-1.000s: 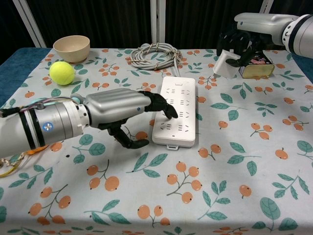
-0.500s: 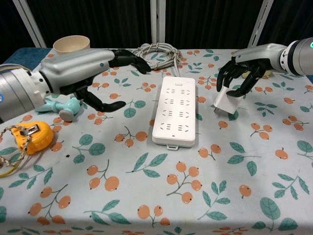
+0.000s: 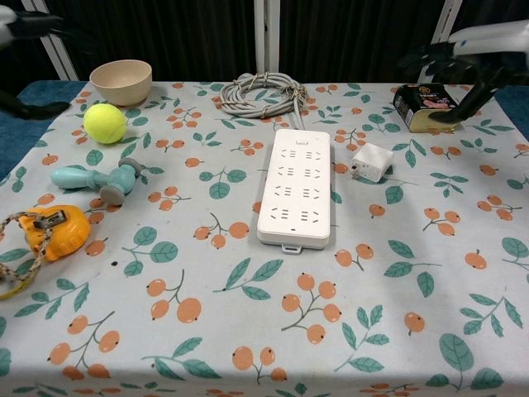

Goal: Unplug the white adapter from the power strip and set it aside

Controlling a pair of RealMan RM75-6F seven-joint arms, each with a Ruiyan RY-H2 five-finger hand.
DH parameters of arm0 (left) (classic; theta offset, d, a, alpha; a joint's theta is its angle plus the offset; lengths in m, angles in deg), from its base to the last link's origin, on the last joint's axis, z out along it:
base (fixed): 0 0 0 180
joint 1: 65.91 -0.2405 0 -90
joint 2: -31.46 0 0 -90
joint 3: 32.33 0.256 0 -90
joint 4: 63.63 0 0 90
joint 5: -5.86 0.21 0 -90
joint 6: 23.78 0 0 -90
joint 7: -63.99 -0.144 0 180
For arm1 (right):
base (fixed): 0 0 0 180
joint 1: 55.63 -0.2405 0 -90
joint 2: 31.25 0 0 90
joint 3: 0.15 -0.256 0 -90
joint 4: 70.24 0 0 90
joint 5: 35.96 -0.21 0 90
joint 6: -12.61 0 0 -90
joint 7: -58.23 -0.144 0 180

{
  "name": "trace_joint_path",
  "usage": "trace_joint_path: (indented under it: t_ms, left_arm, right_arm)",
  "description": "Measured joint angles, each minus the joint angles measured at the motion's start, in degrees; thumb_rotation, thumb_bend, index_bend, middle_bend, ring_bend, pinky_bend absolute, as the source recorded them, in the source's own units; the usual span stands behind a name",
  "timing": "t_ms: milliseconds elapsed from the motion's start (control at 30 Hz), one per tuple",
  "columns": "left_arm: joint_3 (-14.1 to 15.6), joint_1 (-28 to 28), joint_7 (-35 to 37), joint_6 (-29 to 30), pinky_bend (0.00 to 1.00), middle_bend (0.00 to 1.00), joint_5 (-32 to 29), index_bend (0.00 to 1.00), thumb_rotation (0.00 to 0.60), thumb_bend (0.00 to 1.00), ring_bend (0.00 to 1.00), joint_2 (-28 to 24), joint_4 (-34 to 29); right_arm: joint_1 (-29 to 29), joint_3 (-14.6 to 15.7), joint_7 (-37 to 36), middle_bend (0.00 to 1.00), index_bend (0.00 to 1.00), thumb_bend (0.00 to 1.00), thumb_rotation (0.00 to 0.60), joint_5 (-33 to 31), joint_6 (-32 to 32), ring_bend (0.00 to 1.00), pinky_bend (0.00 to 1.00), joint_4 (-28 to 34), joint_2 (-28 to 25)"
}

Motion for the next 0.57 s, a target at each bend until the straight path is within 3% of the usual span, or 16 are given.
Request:
trace_joint_path:
  t_ms: [200,333,433,567]
  left_arm:
    - [1.02,-8.39,-0.36,5.87,0.05,0.16,-3.87,0.17,0.6,0.25,0.05,-6.98,-0.77]
    - [1.67,-13.69,-0.68,10.85,0.03,0.16,-5.26,0.16,0.6,0.25,0.05,-9.67,-1.98]
    - [2.29,-17.39,-0.78,14.72,0.03,0.16,-5.45,0.16,0.6,0.25,0.05,-11.12,-3.74]
    - [4.47,-21.14,-1.52,16.87,0.03,0.16,-3.85,0.16,0.6,0.25,0.05,-11.95,-6.51]
  right_arm:
    - [11.33,2.99,0.03,0.07,0.0,0.32,0.6,11.8,21.37,0.0,0.0,2.98,-3.27]
    - [22.56,6.32,-2.86,0.06,0.0,0.31,0.6,20.51,35.09,0.0,0.0,3.44,-5.52]
    - [29.68,8.94,-6.64,0.06,0.0,0.32,0.6,26.36,42.11,0.0,0.0,2.85,-6.62]
    - [35.69,12.19,-11.0,0.05,0.0,0.32,0.6,31.33,46.1,0.0,0.0,0.87,-7.0]
